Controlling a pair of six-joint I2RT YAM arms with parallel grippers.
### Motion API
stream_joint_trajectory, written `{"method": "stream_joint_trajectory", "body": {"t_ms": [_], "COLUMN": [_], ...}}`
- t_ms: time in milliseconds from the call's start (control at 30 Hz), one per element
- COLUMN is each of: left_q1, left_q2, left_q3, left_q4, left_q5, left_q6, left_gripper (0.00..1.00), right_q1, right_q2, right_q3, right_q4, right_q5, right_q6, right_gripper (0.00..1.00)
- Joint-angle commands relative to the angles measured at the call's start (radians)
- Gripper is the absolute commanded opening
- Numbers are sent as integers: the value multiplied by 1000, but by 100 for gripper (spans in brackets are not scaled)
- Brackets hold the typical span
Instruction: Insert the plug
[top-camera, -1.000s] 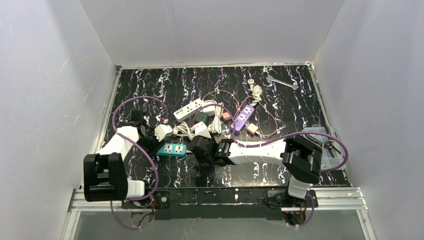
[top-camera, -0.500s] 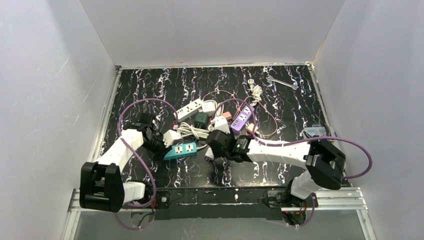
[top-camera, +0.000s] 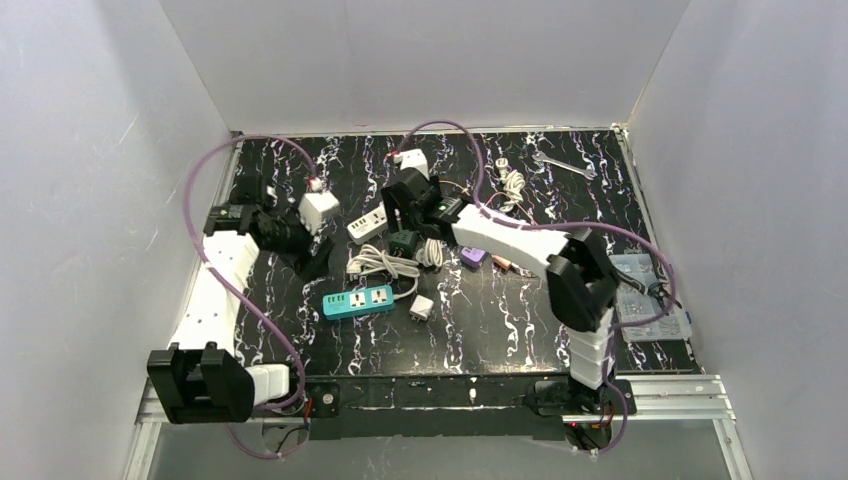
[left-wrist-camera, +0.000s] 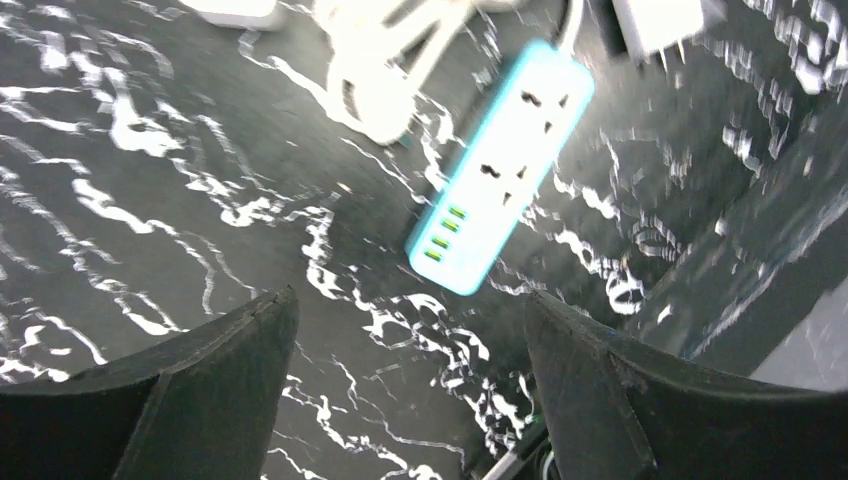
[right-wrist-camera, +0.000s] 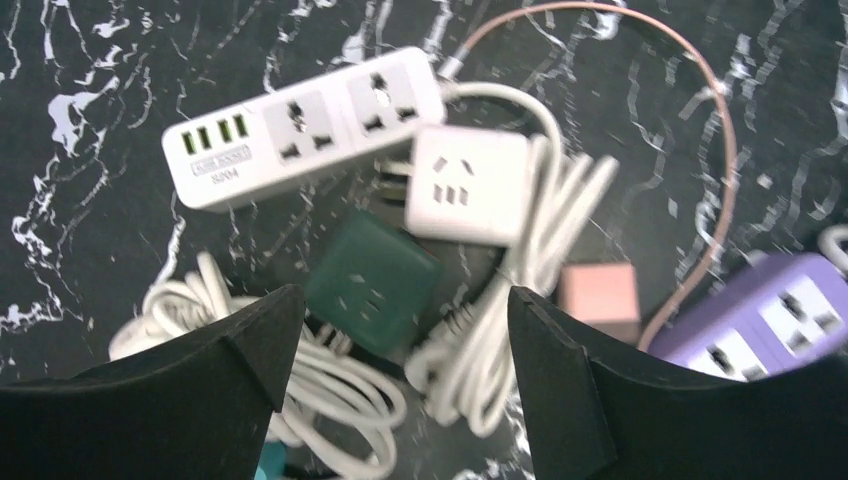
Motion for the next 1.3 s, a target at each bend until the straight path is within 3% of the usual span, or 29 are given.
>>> {"method": "stream_joint_trajectory", "body": {"t_ms": [0,133,400,933,1033,1167,1267], "left_q1": [111,143,145,147,147,147,146], "left_q2": [67,69,37,32,34,39,31], "left_q3": [131,120,54,36,34,33,33], "left_q4": [-1,63,150,156,153,145,145], "left_q5": [159,140,53,8,9,31,73], "left_q6": [-221,-304,-378,-346,-342,-346,-346], "left_gripper": [86,98,98,98,98,98,98], "right_q1": [7,8,28,53,53,54,57], "right_q2": [147,237,284,356,356,328,267], "right_q3": [179,276,284,292,276,269,248], "right_q4": [-67,-143,-169,-192,-177,-134,-66], "right_q5": [-2,52,119,110,112,121,116], "right_q6": [5,76,142,259,261,220,164], "right_gripper": [83,84,81,77,70,46,35]}}
